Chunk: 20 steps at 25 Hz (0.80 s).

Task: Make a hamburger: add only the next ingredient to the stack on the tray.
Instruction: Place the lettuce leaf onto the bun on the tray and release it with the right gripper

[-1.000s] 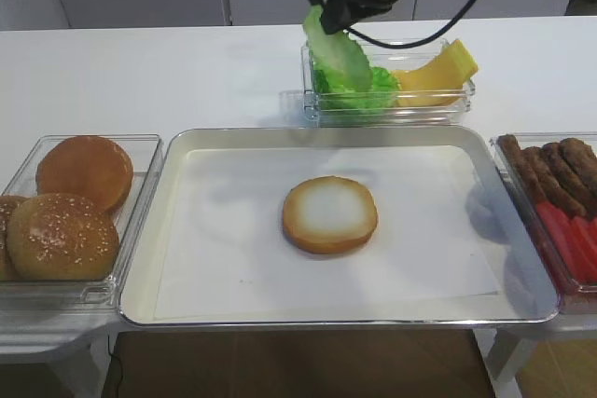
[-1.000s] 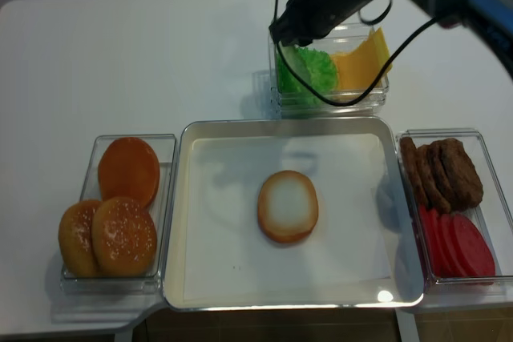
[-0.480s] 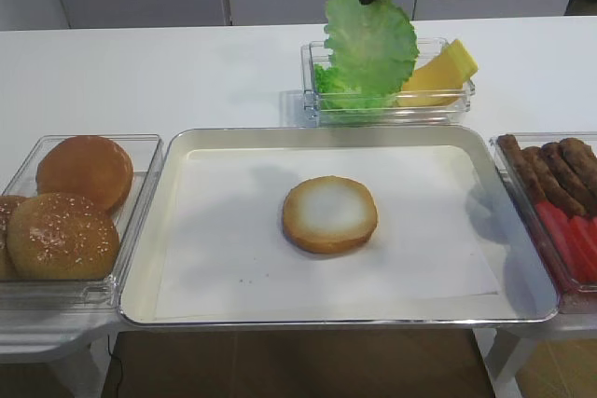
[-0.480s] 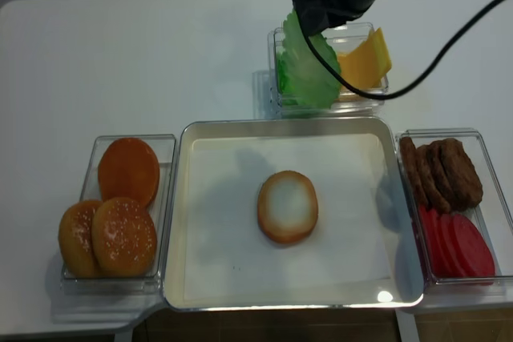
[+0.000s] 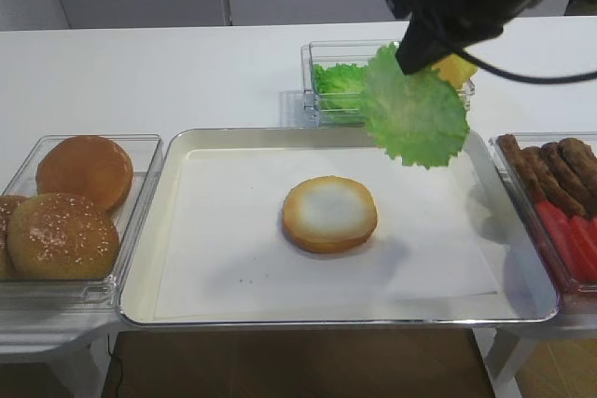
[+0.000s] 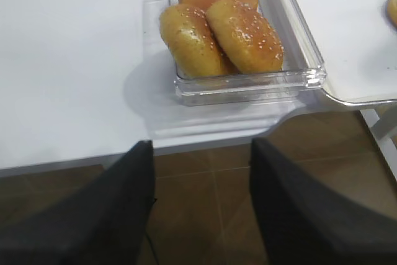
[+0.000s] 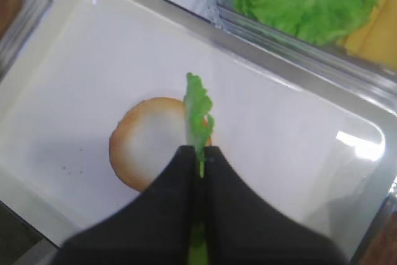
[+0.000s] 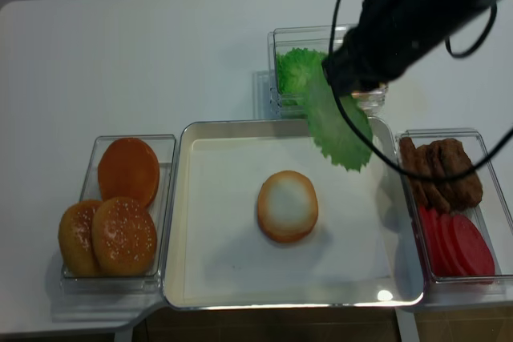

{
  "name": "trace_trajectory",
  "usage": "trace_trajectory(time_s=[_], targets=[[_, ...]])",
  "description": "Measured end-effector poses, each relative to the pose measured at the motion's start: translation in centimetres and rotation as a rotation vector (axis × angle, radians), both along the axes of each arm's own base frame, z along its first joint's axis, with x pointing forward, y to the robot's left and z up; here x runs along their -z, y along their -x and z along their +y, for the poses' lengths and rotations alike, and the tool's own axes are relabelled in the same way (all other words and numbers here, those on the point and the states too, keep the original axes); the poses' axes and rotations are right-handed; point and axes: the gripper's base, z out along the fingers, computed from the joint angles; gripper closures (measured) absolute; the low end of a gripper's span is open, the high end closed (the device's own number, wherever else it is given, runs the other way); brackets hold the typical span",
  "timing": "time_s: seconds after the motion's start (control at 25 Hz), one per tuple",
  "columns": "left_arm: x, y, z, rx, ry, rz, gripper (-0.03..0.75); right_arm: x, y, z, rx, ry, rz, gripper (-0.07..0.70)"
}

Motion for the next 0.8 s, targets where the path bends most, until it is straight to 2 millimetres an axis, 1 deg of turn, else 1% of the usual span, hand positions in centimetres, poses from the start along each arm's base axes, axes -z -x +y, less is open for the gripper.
trace_trajectory(time_s=[0.16,0.28,0.48,0.68,0.8], targets=[[0.0,0.0,0.0,0.000,0.000,0.000,0.343,3.1,0.4,-0.3,0.037,0.008,0.030,0.612],[0.0,0.0,0.0,0.000,0.000,0.000,0.343,5.0,0.4,-0.5,0.064,0.006,0.012,0.613],[0.0,0.0,0.0,0.000,0.000,0.000,0.343,6.2,-0.2,-0.4,0.096,-0.014,-0.041,0.613],[0.0,0.0,0.0,0.000,0.000,0.000,0.343,7.7,-1.0,0.4,0.084,-0.058,-0.013,0.614],[0.0,0.0,0.0,-0.001,-0.001,0.000,0.343,8.2,-1.4,0.7,0.095,-0.090,0.003,0.614]])
